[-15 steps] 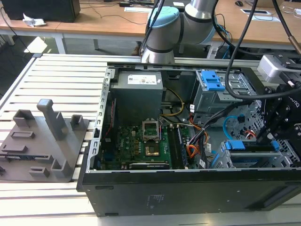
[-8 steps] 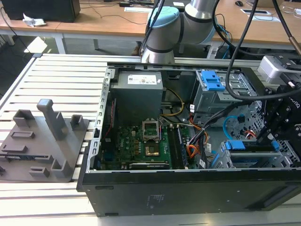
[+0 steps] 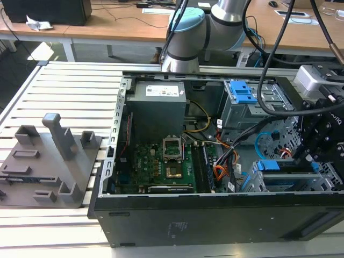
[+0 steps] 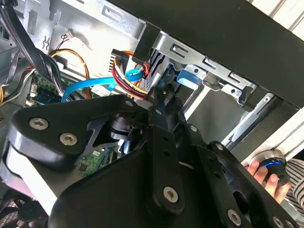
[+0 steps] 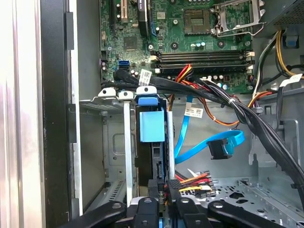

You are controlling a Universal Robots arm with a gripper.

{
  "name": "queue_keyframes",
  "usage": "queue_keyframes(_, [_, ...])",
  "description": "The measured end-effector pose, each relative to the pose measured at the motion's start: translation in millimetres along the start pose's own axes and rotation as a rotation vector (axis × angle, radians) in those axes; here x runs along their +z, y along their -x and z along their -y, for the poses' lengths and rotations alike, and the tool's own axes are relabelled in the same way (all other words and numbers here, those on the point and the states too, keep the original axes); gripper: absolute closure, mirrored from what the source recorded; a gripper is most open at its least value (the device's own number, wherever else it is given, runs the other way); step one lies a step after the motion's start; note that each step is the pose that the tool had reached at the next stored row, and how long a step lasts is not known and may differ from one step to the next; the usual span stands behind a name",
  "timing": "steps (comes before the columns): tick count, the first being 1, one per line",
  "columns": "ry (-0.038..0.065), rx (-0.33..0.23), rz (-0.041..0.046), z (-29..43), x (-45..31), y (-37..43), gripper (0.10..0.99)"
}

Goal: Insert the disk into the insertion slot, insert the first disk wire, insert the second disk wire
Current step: 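Insert the first disk wire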

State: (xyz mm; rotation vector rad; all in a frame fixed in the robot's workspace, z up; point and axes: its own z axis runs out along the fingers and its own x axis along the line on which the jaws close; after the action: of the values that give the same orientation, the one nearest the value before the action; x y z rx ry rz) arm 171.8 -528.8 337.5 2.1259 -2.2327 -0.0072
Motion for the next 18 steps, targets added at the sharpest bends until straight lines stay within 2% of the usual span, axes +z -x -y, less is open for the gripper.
queue_keyframes(1, [0.0, 0.0, -0.001, 0.0, -0.4, 0.0, 0.847])
queue_keyframes(4, [0.0, 0.0, -0.0012, 0.0, -0.5, 0.0, 0.847])
queue_keyframes(6, [0.0, 0.0, -0.001, -0.2, -4.5, -0.2, 0.847])
queue_keyframes(7, [0.0, 0.0, -0.0011, -0.6, -14.0, -0.6, 0.847])
queue_keyframes(9, [0.0, 0.0, -0.001, -1.2, -26.0, -0.4, 0.847])
queue_keyframes(11, [0.0, 0.0, -0.0012, -1.4, -28.7, 0.4, 0.847])
queue_keyframes(12, [0.0, 0.0, -0.0012, -1.4, -30.0, 0.6, 0.859])
queue_keyframes(14, [0.0, 0.0, -0.0013, -1.6, -33.0, 1.0, 0.98])
queue_keyframes(18, [0.0, 0.0, -0.0012, -1.7, -35.3, 0.9, 0.98])
